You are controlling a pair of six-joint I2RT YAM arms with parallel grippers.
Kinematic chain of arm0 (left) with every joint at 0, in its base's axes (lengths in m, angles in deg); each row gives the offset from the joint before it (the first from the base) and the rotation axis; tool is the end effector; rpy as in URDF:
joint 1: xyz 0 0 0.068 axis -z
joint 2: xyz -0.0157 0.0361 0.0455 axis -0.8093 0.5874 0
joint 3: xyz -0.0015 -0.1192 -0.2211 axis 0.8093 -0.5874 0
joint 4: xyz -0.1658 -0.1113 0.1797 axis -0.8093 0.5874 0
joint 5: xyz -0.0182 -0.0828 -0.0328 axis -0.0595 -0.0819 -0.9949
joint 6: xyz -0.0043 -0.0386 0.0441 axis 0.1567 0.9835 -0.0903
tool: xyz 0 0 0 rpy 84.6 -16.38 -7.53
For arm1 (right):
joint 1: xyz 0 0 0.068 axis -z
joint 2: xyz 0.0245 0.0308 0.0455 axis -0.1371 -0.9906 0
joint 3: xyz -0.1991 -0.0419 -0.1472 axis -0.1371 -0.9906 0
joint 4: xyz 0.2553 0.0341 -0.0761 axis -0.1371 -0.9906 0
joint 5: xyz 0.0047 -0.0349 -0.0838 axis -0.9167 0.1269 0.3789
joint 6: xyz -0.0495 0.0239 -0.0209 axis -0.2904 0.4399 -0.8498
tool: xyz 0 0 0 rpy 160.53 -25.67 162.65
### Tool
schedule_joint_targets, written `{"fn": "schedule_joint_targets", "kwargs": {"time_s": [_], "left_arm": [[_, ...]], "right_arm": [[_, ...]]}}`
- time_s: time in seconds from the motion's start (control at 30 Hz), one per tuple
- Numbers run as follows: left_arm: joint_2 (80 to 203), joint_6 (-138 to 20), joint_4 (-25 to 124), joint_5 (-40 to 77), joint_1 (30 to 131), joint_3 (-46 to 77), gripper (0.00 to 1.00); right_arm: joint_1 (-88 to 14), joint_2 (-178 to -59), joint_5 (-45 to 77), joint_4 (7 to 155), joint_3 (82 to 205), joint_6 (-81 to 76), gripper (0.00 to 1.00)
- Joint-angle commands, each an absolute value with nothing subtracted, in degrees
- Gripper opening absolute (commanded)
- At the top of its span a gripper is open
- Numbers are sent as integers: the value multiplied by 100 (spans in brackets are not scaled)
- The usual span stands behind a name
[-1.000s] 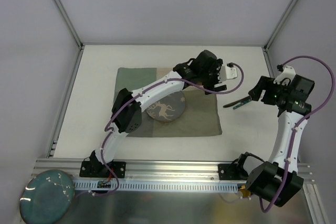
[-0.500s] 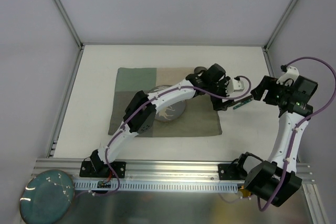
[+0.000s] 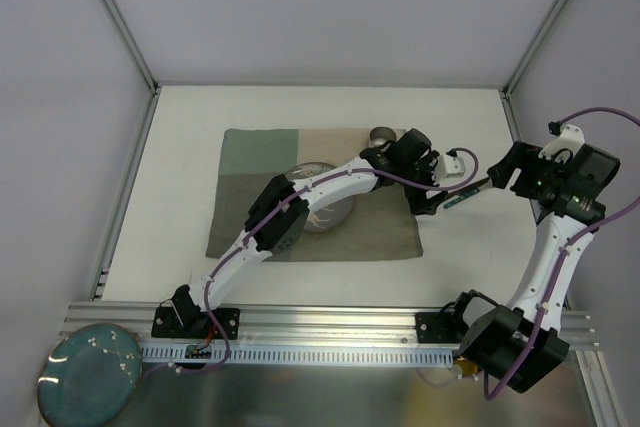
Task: Set the dinner table for one person
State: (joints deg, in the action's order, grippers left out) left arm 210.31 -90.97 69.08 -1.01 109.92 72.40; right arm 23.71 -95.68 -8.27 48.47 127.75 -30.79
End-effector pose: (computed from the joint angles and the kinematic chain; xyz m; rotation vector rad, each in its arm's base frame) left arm 0.3027 -0.4823 0.1871 1.5725 1.5369 -0.8790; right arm 0.2136 -0.1052 0.3279 -0.1390 2.0306 0.0081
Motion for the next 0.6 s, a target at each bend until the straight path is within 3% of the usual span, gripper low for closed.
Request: {"fn": "schedule_joint_targets", "kwargs": {"time_s": [0.0,0.57], "left_arm": [[21248,-8754,6620,-45,11027,7566,85],[21749,-8454,6338,430,11159,7698,79]], "right_arm": [[2464,-9468,-1077,4828,13045,-3039,80],[2543,-9732,-2053,4819,13783,-2538,80]]}}
